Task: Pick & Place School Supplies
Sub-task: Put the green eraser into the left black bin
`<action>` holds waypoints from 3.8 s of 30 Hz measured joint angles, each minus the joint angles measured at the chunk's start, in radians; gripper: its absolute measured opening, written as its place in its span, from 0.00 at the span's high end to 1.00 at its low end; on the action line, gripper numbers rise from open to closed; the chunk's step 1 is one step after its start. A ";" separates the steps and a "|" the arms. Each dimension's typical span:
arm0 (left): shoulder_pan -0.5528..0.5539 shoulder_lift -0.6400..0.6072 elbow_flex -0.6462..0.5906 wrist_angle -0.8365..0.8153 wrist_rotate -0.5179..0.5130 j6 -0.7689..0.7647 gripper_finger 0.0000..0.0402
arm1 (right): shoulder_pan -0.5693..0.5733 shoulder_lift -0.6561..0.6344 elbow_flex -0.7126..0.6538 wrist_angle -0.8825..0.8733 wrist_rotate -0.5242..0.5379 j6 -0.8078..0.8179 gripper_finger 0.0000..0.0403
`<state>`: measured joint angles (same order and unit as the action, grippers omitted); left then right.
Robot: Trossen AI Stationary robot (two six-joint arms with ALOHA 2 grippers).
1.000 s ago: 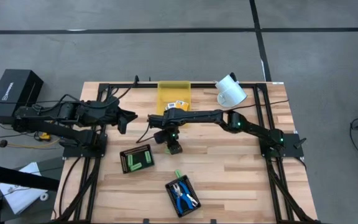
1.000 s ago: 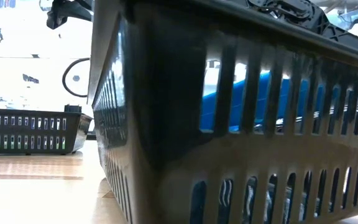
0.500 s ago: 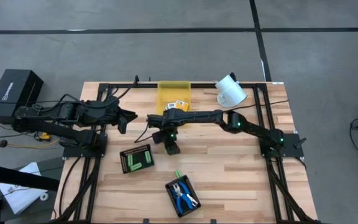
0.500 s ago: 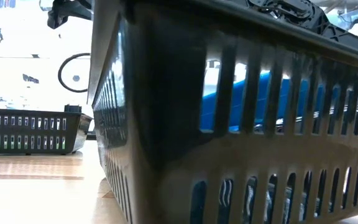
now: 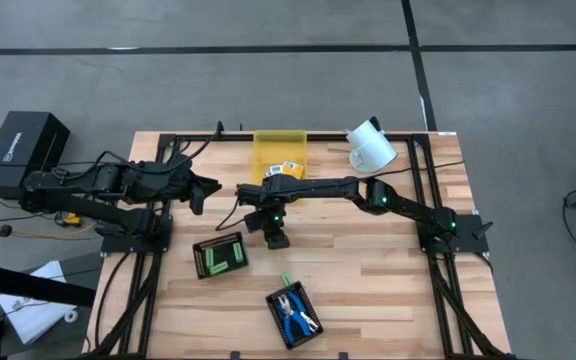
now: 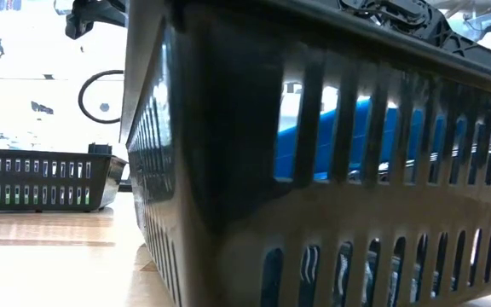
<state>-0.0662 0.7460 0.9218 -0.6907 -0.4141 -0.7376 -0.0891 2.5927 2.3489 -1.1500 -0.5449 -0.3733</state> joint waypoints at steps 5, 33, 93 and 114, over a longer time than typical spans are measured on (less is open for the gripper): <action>0.000 0.000 0.000 0.000 0.000 0.000 0.75 | -0.006 0.000 0.000 -0.004 -0.002 0.000 0.60; 0.000 0.000 0.000 0.000 0.018 0.008 0.75 | -0.055 0.003 -0.066 0.028 0.003 0.008 0.59; 0.000 0.000 0.000 0.026 0.026 -0.001 0.75 | -0.068 0.007 -0.014 -0.056 -0.085 -0.079 0.86; 0.000 0.000 0.000 0.026 0.026 0.000 0.75 | -0.068 0.014 -0.015 -0.023 -0.041 -0.106 0.86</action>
<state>-0.0662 0.7464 0.9218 -0.6647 -0.3878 -0.7380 -0.1574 2.6068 2.3337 -1.1730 -0.5861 -0.4789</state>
